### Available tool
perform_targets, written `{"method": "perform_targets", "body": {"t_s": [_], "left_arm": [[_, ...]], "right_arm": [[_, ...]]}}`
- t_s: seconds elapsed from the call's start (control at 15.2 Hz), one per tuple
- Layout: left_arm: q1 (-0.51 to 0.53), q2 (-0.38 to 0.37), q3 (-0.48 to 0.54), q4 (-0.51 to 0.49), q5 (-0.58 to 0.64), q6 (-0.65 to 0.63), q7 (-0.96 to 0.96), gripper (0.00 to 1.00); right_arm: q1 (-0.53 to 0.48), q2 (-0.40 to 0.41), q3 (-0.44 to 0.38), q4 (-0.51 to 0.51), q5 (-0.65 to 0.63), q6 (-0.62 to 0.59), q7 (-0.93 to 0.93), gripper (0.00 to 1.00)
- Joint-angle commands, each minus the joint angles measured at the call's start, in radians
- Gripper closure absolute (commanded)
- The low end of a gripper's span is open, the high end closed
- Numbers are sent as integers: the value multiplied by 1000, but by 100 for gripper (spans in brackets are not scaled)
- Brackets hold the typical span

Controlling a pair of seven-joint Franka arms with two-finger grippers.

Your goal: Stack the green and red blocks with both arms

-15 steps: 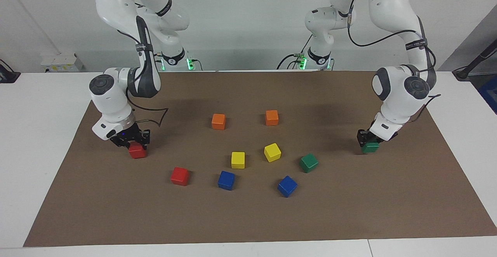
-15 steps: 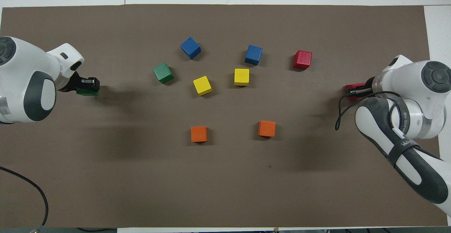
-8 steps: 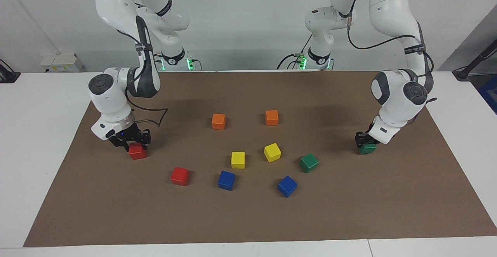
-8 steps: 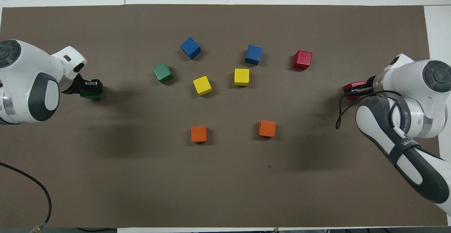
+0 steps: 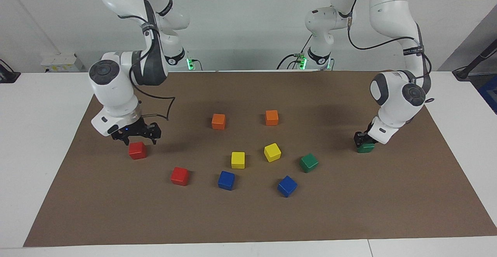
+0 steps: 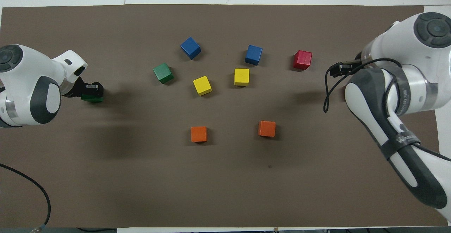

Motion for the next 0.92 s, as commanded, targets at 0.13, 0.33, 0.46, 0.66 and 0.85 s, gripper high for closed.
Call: {"method": "perform_targets", "body": {"t_s": [0.13, 0.33, 0.46, 0.66, 0.85], "left_arm": [[-12, 12, -16, 164, -11, -108, -18, 0], [-169, 87, -8, 381, -52, -242, -313, 0], [-261, 114, -7, 406, -8, -245, -469, 0], [-345, 212, -5, 521, -3, -244, -669, 0], [-385, 234, 19, 520, 26, -208, -798, 0]], "right_arm": [[61, 209, 4, 264, -12, -76, 178, 0], [78, 297, 5, 346, -12, -81, 260, 0], [98, 349, 5, 414, -14, -89, 268, 0], [99, 389, 7, 439, -14, -70, 265, 0], [92, 400, 10, 446, -9, -37, 249, 0]]}}
